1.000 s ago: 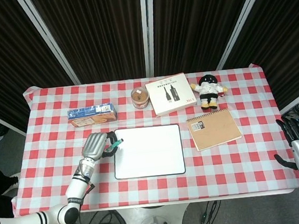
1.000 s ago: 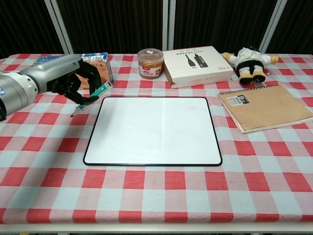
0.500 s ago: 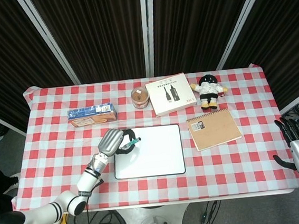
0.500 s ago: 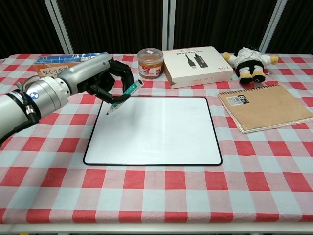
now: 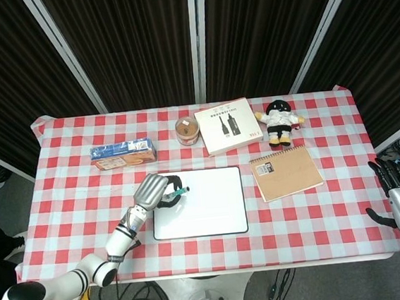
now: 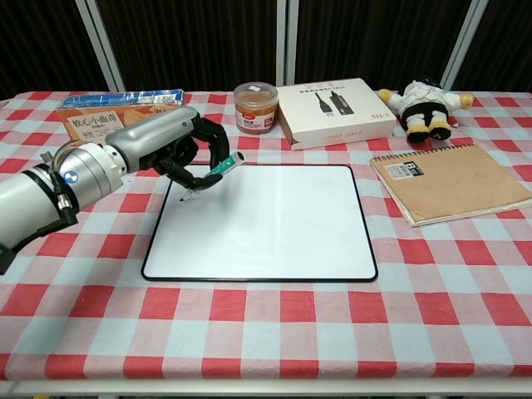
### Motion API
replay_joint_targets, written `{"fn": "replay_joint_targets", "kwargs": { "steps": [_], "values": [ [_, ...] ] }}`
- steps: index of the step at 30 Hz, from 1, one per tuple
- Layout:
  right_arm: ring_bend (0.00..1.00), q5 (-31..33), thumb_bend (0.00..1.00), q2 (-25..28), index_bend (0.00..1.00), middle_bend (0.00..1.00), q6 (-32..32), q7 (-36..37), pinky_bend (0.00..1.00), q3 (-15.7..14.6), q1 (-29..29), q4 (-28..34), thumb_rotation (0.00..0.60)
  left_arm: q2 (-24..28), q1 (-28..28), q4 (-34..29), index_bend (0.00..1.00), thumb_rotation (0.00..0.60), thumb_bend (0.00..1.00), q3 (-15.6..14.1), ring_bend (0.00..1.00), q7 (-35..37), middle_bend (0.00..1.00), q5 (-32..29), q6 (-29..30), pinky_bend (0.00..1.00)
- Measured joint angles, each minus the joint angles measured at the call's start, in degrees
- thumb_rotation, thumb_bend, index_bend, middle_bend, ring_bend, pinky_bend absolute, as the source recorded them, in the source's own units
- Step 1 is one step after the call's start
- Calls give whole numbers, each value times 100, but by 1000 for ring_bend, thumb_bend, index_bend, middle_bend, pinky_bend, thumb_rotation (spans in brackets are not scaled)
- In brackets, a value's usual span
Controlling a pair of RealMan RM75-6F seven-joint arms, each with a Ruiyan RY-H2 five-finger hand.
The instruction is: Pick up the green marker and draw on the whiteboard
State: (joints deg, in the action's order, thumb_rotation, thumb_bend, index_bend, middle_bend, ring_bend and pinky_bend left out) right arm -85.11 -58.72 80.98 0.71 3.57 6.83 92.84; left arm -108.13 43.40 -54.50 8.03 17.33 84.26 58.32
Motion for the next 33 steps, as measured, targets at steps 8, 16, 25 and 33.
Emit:
{"fn": "replay_joint_targets", "kwargs": {
  "steps": [8,16,25,33],
  "values": [
    [0,9,96,11,0,31,-7,-59,0,3,6,41,600,-215,-25,377,564,600,458,-50,798,429,580,11,70,910],
    [0,26,95,6,0,31,-18,-71,0,-16,-12,40,600,-495,73,701,564,600,460,-82,797,571,580,66,54,907],
    [0,71,96,24,0,31,15,39,0,-12,-57,-27,600,-834,499,706,564,600,460,209,790,524,580,27,-87,906],
    [0,36,95,10,0,31,-12,161,0,-9,-38,-119,600,-499,416,92,563,600,460,230,790,246,580,-31,31,906]
  ]
}}
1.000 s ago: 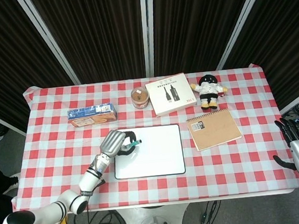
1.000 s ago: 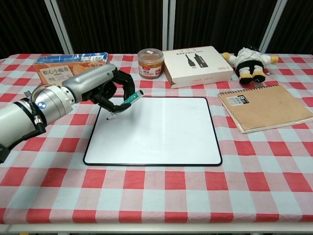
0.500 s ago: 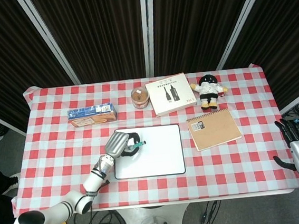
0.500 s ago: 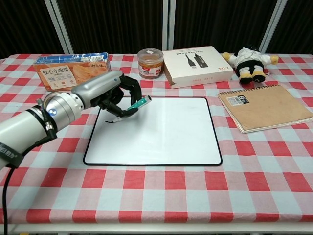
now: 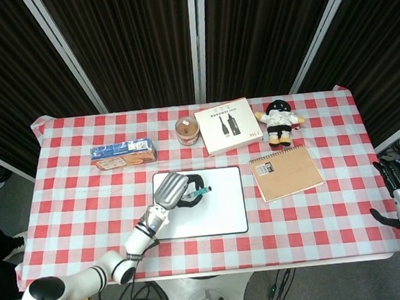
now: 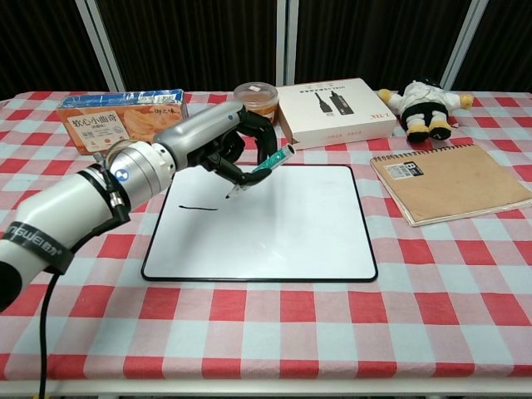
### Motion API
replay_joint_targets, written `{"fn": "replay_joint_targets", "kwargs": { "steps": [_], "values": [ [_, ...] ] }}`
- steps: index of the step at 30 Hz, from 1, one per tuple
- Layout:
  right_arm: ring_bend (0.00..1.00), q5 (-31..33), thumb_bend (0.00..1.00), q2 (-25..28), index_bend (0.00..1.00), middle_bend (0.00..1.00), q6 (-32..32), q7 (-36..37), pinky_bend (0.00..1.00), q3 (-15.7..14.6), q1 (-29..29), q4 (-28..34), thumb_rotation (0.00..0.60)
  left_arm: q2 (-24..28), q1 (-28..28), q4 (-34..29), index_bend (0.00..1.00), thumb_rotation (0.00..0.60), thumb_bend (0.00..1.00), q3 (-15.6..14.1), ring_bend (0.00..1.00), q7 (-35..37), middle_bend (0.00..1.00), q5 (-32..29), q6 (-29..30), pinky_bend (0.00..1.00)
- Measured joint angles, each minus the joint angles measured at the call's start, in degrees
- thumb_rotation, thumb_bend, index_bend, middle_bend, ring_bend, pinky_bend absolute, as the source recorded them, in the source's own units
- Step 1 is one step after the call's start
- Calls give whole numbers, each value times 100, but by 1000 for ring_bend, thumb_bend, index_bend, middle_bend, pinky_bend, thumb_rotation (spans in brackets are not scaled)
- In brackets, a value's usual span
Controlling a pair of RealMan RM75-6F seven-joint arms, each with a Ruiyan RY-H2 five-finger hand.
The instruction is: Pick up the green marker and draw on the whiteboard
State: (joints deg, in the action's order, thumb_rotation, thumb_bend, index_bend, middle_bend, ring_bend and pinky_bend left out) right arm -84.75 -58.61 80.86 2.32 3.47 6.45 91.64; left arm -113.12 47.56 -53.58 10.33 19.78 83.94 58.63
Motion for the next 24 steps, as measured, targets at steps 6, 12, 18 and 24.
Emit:
{"fn": "replay_joint_targets", "kwargs": {
  "steps": [6,12,18,24],
  "values": [
    [0,-49,96,-46,0,31,-24,57,0,-10,27,-52,600,171,-187,-161,564,600,460,-80,790,-273,580,-256,-162,906],
    [0,-46,96,-33,0,31,-2,44,0,-8,15,-37,600,156,-203,-87,564,600,460,-71,790,-328,580,-329,-237,906],
    [0,-30,95,-36,0,31,-10,56,0,-14,7,-45,600,133,-206,-31,564,600,460,-87,790,-313,580,-361,-312,906],
    [0,-64,96,-45,0,30,-19,129,0,-24,13,-95,600,191,-310,-280,564,600,460,-151,790,-388,579,-384,-289,906]
  ]
}}
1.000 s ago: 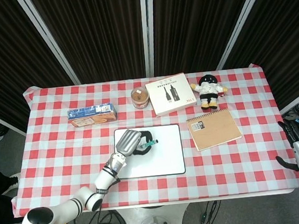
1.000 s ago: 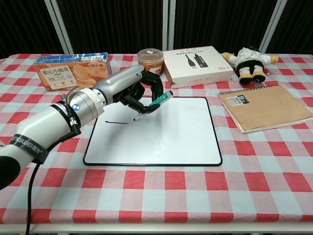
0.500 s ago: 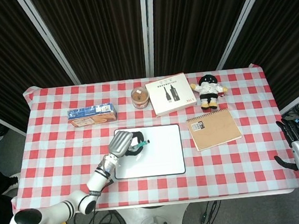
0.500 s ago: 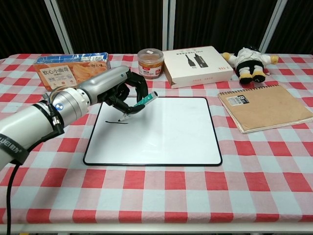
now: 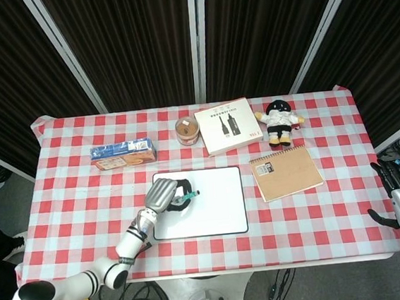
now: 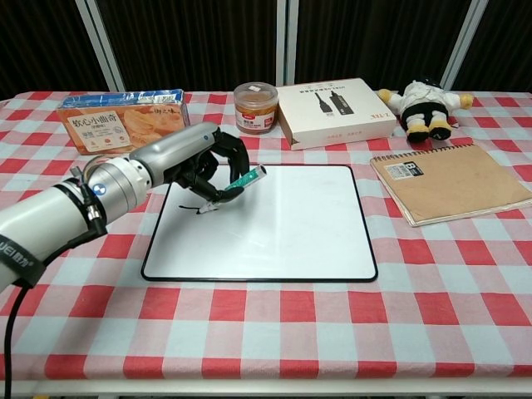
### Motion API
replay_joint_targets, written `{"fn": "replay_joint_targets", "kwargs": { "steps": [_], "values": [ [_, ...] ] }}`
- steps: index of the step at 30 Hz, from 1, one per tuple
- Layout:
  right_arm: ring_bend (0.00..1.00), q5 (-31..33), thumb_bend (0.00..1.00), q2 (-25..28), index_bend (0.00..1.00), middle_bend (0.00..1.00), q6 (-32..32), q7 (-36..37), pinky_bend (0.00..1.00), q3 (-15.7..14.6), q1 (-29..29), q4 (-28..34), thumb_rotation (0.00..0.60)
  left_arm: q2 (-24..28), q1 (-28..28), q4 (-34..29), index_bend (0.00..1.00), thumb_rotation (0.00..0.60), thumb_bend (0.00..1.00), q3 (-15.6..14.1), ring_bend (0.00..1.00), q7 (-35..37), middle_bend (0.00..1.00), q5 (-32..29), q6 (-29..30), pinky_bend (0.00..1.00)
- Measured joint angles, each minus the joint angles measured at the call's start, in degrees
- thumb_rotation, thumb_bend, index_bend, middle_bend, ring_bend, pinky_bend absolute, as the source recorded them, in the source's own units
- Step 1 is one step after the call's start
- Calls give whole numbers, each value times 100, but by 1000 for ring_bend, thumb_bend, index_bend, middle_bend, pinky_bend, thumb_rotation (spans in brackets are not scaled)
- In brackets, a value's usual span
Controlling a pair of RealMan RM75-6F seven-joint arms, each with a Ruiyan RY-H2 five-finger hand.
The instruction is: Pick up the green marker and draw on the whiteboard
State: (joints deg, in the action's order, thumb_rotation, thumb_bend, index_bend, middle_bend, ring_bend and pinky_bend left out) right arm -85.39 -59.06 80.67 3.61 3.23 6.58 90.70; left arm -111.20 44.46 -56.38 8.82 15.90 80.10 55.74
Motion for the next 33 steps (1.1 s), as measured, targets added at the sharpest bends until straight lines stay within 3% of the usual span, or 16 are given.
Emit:
{"fn": "replay_joint_targets", "kwargs": {
  "steps": [12,24,33],
  "values": [
    [0,-152,96,-55,0,29,-16,266,0,-39,46,-213,600,289,-555,-1082,563,600,460,-269,785,-803,580,-266,196,906],
    [0,-88,94,-17,0,29,109,115,0,-42,-47,-70,600,296,-365,-733,562,600,460,44,783,-750,579,-347,-24,906],
    [0,-99,95,24,0,29,77,78,0,-8,-1,22,600,910,-426,-1326,544,600,459,220,781,-830,551,-221,381,897]
  ]
}}
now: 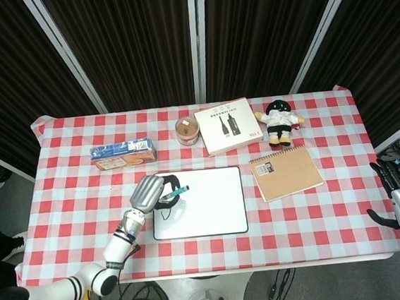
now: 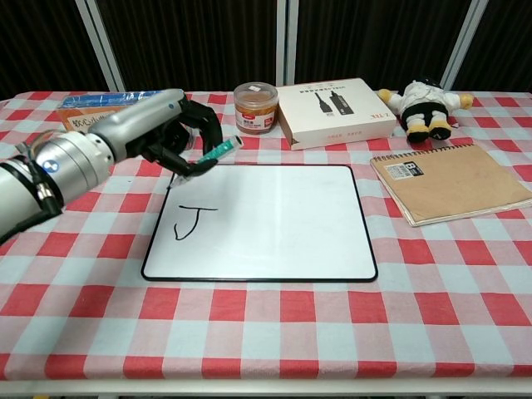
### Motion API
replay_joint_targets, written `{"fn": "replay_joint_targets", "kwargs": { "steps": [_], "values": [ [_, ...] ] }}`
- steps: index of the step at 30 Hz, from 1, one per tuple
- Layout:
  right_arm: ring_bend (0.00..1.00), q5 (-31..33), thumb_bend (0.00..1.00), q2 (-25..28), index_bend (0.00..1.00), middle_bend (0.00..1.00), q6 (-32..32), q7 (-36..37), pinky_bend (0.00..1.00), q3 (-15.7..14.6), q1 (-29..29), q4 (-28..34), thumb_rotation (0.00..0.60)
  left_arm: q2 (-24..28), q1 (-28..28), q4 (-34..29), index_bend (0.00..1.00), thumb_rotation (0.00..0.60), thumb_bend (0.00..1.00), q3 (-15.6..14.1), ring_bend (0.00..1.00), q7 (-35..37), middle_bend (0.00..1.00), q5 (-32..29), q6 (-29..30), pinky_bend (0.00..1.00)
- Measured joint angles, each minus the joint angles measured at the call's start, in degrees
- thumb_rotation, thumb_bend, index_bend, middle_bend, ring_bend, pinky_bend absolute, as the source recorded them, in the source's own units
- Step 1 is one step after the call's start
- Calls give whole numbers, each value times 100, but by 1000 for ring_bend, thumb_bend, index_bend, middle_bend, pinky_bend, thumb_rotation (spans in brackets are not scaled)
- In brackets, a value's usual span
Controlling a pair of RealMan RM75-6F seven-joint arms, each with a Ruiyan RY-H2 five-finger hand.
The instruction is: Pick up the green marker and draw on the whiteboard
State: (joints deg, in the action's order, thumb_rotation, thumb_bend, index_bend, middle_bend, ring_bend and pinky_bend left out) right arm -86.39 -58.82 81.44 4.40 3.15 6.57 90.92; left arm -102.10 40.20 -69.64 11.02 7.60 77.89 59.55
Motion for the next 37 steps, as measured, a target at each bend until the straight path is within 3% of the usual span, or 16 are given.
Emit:
{"fn": "replay_joint_targets", "kwargs": {
  "steps": [6,11,16,20,25,27,29,32,37],
  "values": [
    [0,-17,95,-44,0,28,-39,30,0,-1,31,-18,600,420,-52,-14,511,600,460,15,773,-1224,500,-412,-144,856],
    [0,-40,95,-90,0,28,-31,63,0,-16,30,-55,600,635,-73,-23,450,600,463,-10,751,-2857,458,-1361,-413,839],
    [0,-52,94,-57,0,29,34,70,0,-20,-3,-45,600,796,-54,-215,147,600,390,-41,662,-4145,277,-2496,-588,745],
    [0,-30,92,-9,0,29,120,83,0,-7,-54,-25,600,962,-66,-721,87,600,257,-32,608,-4540,202,-2893,-417,726],
    [0,14,93,81,0,28,202,80,0,5,-120,9,600,1476,-311,-1680,89,600,225,-16,406,-4517,189,-2743,341,674],
    [0,32,94,120,0,32,241,77,0,15,-144,24,600,1792,-486,-1978,111,600,186,-18,326,-4318,195,-2575,593,568],
    [0,29,94,177,0,37,259,100,0,10,-167,49,600,2193,-690,-2226,151,600,132,-42,228,-3937,203,-2340,776,388],
    [0,-19,94,233,0,37,275,212,0,-7,-185,81,600,2628,-1044,-2442,163,600,96,-116,180,-3133,201,-1896,1015,253],
    [0,-221,99,238,0,37,442,298,0,-31,-220,101,600,3310,-2031,-2511,168,600,93,-449,153,-1825,198,-948,1906,188]
  ]
}}
